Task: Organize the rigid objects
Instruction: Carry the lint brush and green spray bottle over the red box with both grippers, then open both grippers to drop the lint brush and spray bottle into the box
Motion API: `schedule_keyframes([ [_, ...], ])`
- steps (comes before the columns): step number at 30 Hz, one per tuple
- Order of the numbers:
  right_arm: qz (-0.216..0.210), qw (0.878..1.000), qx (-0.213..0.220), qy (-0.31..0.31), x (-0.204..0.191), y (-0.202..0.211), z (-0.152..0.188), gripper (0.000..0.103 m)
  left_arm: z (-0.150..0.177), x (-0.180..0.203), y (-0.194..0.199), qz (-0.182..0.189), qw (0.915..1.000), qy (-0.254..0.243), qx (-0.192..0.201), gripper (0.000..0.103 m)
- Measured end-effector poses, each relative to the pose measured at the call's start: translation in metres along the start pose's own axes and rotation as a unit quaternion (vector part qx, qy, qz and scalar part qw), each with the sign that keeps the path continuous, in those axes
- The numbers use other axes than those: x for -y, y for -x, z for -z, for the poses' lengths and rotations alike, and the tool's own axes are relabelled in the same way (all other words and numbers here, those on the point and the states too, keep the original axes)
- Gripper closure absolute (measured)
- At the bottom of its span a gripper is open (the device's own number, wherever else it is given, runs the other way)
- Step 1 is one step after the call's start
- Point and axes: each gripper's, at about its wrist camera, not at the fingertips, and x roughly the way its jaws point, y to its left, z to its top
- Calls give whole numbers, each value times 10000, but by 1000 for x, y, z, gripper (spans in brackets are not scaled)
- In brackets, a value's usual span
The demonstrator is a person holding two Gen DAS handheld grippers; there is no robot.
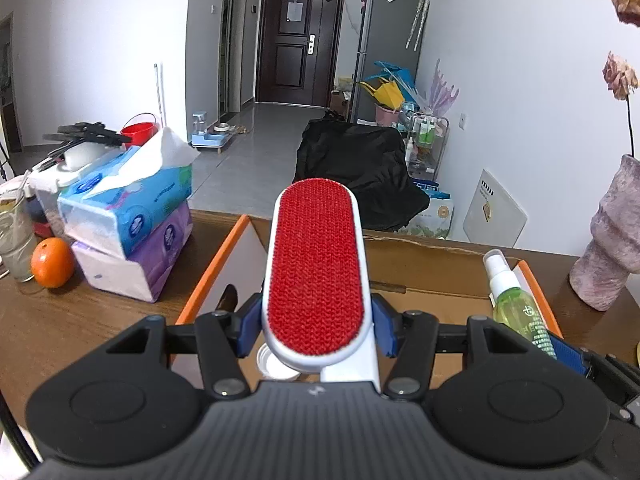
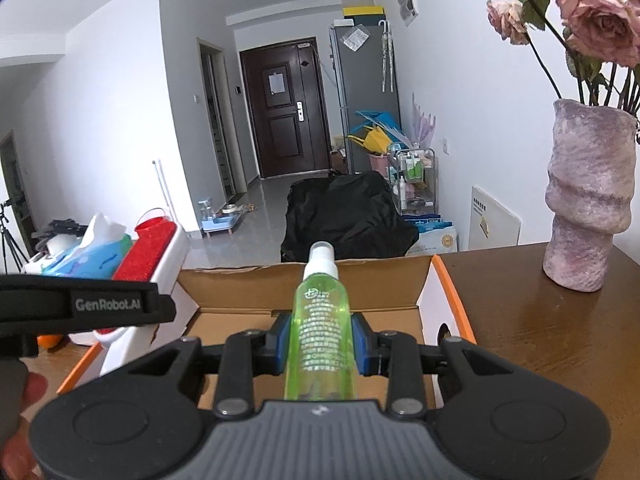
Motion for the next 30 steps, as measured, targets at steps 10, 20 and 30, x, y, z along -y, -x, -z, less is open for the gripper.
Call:
schedule_keyframes([
  [10, 179, 9994, -282, -34, 7, -31, -4, 73, -4, 5, -38, -58, 9997, -149, -195, 46],
  [20, 294, 9983, -500, -85, 18, -47, 2, 73, -3, 1, -53, 5, 9993, -199, -332, 46],
  [30, 444, 9985, -308, -18, 18, -34, 3, 25, -5, -2, -38, -122, 9997, -200, -79, 15],
])
